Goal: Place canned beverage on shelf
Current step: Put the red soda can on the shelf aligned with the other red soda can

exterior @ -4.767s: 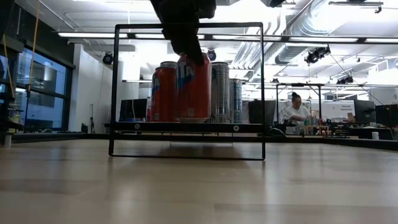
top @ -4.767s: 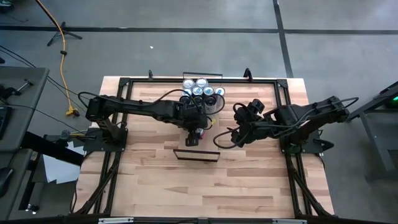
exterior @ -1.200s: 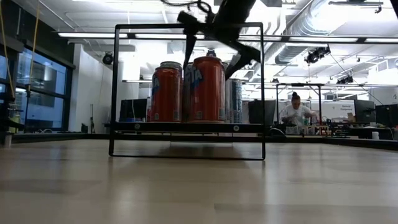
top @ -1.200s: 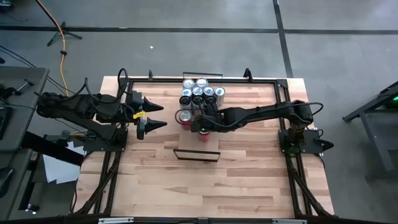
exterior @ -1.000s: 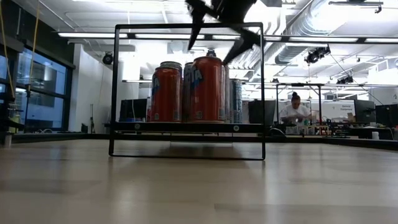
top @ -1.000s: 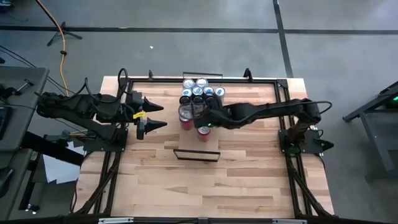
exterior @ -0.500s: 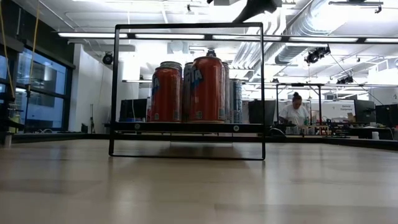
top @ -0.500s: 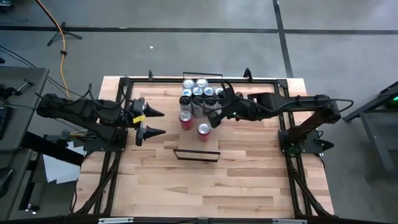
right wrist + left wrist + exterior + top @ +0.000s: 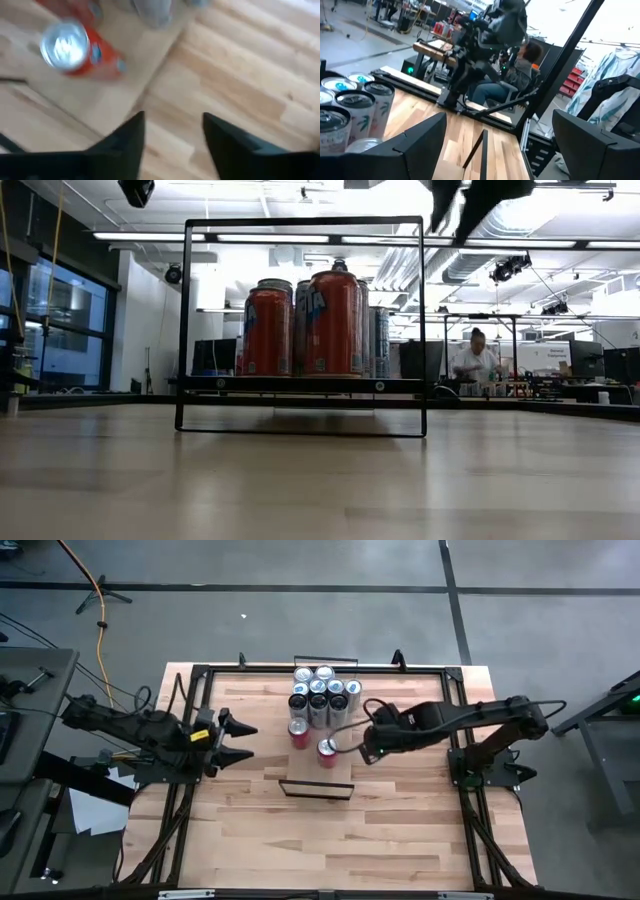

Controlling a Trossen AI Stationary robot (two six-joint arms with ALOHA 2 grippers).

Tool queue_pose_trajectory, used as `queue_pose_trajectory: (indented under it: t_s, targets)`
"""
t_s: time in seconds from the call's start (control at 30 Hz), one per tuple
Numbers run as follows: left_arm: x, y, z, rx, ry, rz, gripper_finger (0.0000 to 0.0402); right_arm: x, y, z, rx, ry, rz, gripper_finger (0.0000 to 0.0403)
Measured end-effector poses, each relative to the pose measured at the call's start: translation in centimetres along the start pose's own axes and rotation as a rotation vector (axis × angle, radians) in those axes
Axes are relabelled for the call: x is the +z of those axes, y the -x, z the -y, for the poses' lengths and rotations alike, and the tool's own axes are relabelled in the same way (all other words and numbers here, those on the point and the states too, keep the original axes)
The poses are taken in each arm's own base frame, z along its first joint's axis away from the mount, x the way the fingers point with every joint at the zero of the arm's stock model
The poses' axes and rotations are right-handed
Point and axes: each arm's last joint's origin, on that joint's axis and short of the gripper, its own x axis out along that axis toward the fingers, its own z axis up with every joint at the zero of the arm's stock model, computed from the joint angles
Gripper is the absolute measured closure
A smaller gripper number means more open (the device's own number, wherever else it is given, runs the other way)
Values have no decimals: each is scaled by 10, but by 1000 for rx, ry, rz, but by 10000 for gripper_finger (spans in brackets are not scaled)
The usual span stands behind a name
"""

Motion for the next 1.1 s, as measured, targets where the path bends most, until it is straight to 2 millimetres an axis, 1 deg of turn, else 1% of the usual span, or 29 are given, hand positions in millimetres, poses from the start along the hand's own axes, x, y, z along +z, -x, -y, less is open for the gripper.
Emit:
queue_pose_trajectory:
  t_s: [0.07, 0.17, 0.2, 0.23, 0.33, 0.4, 0.47, 0.57, 0.63, 0.73, 0.8, 0.87, 1.03, 1.1]
  targets:
    - [1, 3, -1, -4, -4, 11, 83, -7, 1, 1, -11, 7, -47, 268]
    - [4, 6, -1, -11, -3, 30, 83, -20, -6, 9, -27, 13, -133, 362]
    - [4, 6, 0, -14, -1, 37, 83, -24, -10, 14, -26, 2, -157, 381]
    - [5, 6, 0, -17, 2, 44, 83, -29, -14, 19, -26, -11, -183, 390]
    - [6, 7, 0, -21, 6, 55, 83, -45, -34, 35, 16, -93, -232, 380]
    - [7, 6, 0, -11, 6, 59, 83, -51, -44, 46, 95, -187, -225, 386]
    - [6, 6, -1, 6, 6, 63, 83, -52, -51, 54, 195, -292, -184, 398]
    - [7, 6, -1, 33, 7, 75, 83, -52, -59, 61, 333, -430, -104, 397]
    - [7, 6, -2, 45, 7, 78, 83, -51, -66, 63, 394, -492, -80, 400]
    - [7, 6, -2, 49, 15, 81, 83, -50, -81, 59, 482, -551, -63, 401]
    - [7, 6, -2, 50, 15, 82, 83, -48, -90, 48, 561, -571, -60, 402]
    - [7, 6, -2, 52, 16, 82, 83, -48, -100, 39, 593, -577, -72, 402]
    - [7, 5, -2, 77, 16, 90, 83, -44, -119, 14, 613, -579, -106, 403]
    - [7, 5, -3, 85, 16, 92, 83, -43, -126, 7, 608, -577, -106, 403]
